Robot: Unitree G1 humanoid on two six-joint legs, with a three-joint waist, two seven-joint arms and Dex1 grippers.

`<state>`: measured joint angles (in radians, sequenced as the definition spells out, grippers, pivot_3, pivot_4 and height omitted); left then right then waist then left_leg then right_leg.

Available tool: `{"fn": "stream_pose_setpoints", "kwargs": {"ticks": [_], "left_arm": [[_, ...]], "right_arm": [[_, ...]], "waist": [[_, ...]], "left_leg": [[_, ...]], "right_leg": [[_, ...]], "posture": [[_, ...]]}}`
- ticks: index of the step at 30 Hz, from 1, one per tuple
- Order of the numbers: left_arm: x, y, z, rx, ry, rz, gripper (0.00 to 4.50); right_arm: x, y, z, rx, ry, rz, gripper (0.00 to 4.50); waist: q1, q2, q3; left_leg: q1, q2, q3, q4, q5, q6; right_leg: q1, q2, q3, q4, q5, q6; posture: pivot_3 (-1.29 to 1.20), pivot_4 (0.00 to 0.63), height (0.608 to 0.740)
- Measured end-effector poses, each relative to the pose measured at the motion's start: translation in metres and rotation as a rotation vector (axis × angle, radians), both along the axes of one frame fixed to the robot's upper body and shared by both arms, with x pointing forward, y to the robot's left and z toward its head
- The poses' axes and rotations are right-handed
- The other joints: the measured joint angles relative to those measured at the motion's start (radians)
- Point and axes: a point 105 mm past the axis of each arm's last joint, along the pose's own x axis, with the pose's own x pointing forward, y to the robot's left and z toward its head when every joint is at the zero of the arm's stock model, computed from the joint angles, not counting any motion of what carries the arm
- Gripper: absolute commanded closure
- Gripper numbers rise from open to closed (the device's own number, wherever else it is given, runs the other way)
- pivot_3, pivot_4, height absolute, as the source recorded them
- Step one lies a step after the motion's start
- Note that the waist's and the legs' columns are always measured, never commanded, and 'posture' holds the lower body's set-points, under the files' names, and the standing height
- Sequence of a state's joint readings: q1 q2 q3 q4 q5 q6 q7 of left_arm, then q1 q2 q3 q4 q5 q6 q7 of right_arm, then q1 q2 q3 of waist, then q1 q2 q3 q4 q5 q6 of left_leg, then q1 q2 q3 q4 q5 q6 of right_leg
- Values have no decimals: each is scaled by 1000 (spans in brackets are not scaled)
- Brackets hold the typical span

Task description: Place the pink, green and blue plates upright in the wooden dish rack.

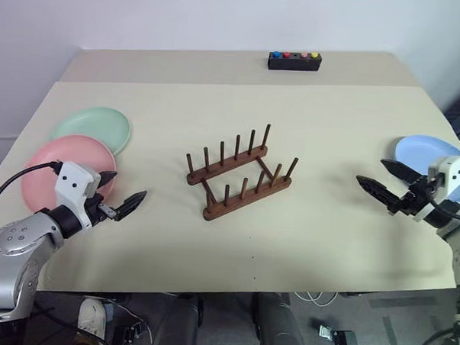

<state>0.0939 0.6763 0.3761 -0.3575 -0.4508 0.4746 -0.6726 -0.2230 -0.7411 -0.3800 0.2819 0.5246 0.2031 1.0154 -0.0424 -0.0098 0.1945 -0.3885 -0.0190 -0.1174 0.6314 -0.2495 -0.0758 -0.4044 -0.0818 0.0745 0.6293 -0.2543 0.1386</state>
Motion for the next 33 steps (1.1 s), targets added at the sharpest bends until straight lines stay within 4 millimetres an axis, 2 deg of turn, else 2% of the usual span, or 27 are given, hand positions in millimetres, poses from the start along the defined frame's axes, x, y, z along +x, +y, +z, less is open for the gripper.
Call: {"fn": "stream_pose_setpoints", "kwargs": {"ticks": [7,11,14,19,21,25,28,33], "left_arm": [[-7,3,1,-5,-3,32,0],[-11,-2,5,-22,-14,21,0],[-17,-7,3,-25,3,3,0],[-27,-11,-7,-45,62,-20,0],[-36,-21,-12,-45,102,-82,0],[-49,-45,-37,13,238,-231,0],[-46,-71,-46,43,243,-336,0],[-24,-101,-52,17,204,-407,0]], "right_arm": [[14,2,2,12,-27,-18,20],[17,5,-2,12,-19,-9,20],[17,4,-2,-2,-27,-17,20],[5,2,-17,-20,22,-21,20],[-2,1,-21,-52,37,-19,20],[-13,3,-28,-79,68,-8,20],[-22,15,-26,-94,75,27,20],[-40,42,-29,-86,80,73,20]], "waist": [[-2,0,0],[1,0,0],[-1,0,0],[0,0,0],[0,0,0],[0,0,0],[3,0,0],[5,0,-1]], "left_leg": [[0,0,0,0,0,0],[0,0,0,0,0,0],[0,0,0,0,0,0],[0,0,0,0,0,0],[0,0,0,0,0,0],[0,0,0,0,0,0],[0,0,0,1,0,0],[0,0,0,0,0,0]], "right_leg": [[0,0,0,0,1,2],[0,0,0,0,1,2],[0,0,0,0,1,2],[0,0,0,0,0,0],[0,0,0,0,0,-1],[0,0,0,0,-1,-1],[0,0,0,0,-1,-1],[0,0,0,0,0,0]], "posture": [[0,150,740],[0,150,740],[0,150,740],[0,150,740],[0,150,740],[0,150,740],[0,150,740],[0,150,740]]}}
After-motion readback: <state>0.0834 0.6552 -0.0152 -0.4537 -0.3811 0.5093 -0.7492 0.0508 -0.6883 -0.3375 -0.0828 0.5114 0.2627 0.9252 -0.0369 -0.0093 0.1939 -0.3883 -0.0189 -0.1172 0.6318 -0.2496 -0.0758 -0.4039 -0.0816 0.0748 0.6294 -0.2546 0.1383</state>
